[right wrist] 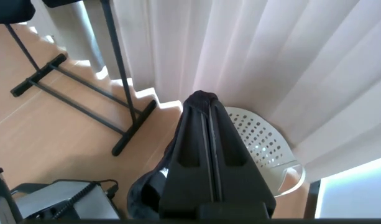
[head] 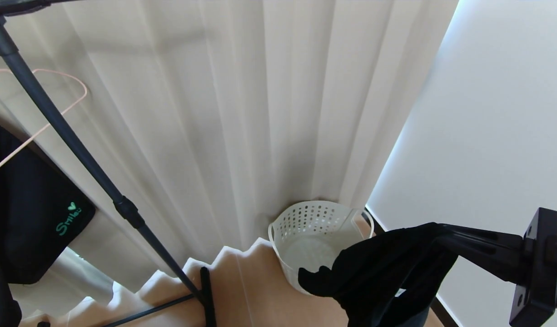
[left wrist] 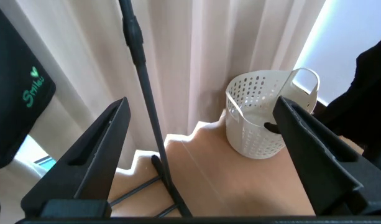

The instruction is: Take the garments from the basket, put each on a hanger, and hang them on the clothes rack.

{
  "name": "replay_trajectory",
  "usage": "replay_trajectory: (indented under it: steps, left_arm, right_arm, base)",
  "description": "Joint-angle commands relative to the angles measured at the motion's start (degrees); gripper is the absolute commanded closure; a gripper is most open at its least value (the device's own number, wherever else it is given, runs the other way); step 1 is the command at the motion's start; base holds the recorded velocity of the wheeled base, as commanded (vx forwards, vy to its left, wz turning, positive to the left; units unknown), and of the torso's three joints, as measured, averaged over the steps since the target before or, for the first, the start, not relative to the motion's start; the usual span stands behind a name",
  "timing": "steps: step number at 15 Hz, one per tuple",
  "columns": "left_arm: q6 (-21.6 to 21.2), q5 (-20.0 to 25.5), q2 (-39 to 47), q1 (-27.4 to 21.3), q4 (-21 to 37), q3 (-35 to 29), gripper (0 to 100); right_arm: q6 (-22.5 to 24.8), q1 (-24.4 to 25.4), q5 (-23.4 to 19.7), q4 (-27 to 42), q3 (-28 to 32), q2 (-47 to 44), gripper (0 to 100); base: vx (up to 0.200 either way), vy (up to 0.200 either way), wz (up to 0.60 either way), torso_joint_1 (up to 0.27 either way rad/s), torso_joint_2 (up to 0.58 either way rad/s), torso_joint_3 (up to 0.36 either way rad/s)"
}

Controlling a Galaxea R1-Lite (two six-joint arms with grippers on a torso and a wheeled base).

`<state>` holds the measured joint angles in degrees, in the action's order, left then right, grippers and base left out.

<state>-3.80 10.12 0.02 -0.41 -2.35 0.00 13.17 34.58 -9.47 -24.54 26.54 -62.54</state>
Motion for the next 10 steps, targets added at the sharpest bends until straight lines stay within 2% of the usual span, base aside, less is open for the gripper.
replay_trajectory:
  steps: [1, 10]
  left_arm:
    - [0.02, -0.01, -0.02, -0.02, -0.02, 0.00, 0]
    - [0.02, -0.01, -0.02, -0.02, -0.02, 0.00, 0]
  right_arm:
    - [-0.07, -0.04, -0.02, -0.07, 0.00, -1.89, 100]
    - [-0.25, -0.57, 0.07, -0.07, 0.00, -1.53, 100]
  base:
    - [0.000, 0.000, 0.00, 0.207, -0.54, -0.325]
    - [0.000, 0.000, 0.00, 0.236, -0.58, -0.157]
